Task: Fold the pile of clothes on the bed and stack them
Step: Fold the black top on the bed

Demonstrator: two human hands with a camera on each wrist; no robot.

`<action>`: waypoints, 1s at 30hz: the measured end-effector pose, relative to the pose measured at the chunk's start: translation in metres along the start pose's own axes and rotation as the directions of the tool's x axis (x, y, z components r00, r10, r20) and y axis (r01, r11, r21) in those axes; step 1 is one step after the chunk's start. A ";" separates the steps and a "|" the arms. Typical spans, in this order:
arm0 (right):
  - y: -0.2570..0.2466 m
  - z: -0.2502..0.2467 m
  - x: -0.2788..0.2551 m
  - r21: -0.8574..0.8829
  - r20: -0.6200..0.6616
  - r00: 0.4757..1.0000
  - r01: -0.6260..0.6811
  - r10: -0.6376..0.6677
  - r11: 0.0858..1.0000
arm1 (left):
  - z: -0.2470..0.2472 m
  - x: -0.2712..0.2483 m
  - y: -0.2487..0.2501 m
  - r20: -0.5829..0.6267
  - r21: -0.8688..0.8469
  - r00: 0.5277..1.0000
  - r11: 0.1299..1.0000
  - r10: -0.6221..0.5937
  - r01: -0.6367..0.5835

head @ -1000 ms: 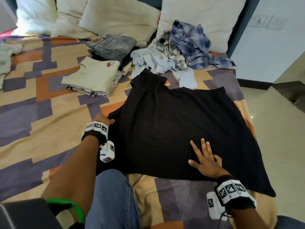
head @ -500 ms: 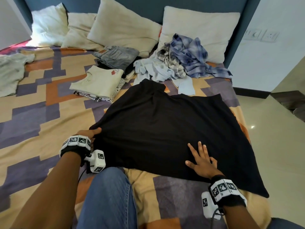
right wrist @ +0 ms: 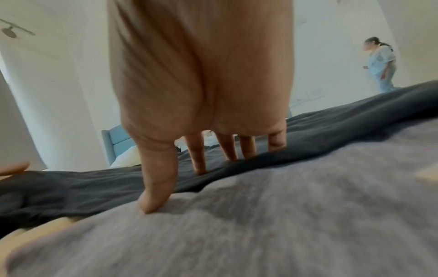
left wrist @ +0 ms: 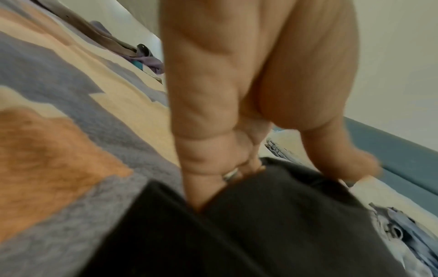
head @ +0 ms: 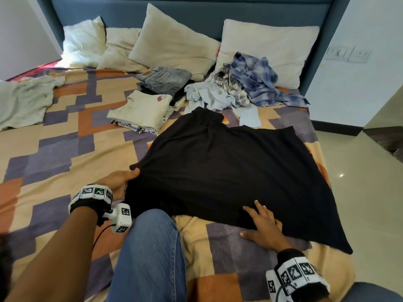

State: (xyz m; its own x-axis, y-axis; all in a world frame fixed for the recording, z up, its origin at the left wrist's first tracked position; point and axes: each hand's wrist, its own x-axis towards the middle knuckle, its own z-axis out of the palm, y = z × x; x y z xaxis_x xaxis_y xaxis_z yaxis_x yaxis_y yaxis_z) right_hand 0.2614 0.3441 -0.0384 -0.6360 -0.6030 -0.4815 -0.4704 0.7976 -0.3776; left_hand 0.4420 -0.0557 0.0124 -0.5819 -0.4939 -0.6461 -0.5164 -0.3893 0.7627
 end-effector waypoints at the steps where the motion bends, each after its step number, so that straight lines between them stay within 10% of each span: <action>1: -0.006 0.001 0.000 -0.008 -0.014 1.000 0.010 -0.010 1.000 | 0.000 -0.005 -0.001 0.032 0.121 0.999 0.993 -0.021 0.017; 4: -0.021 0.003 -0.001 -0.060 -0.016 0.999 0.046 -0.047 0.997 | -0.004 -0.013 -0.005 0.043 0.458 0.997 0.889 -0.057 0.031; 15: -0.011 -0.001 0.006 -0.127 -0.168 0.982 0.061 -0.082 0.990 | -0.047 -0.028 -0.035 -0.153 0.470 0.987 0.875 -0.043 0.111; 20: 0.013 -0.024 0.005 0.270 -0.071 0.993 0.107 -0.091 0.957 | -0.035 -0.019 -0.003 -0.352 0.523 0.930 0.846 0.105 0.103; 30: 0.080 -0.136 0.085 0.597 -0.480 0.828 0.067 0.290 0.799 | 0.091 0.084 0.099 -0.193 0.550 0.927 0.818 0.323 -0.171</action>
State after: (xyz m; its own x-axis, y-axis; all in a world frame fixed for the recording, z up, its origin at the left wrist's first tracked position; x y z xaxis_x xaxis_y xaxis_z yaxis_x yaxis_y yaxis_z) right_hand 0.0864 0.3581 -0.0019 -0.9567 -0.2615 -0.1280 -0.0532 0.5892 -0.8062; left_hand 0.2849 -0.0654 0.0306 -0.5851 -0.7331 -0.3467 -0.6682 0.1935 0.7184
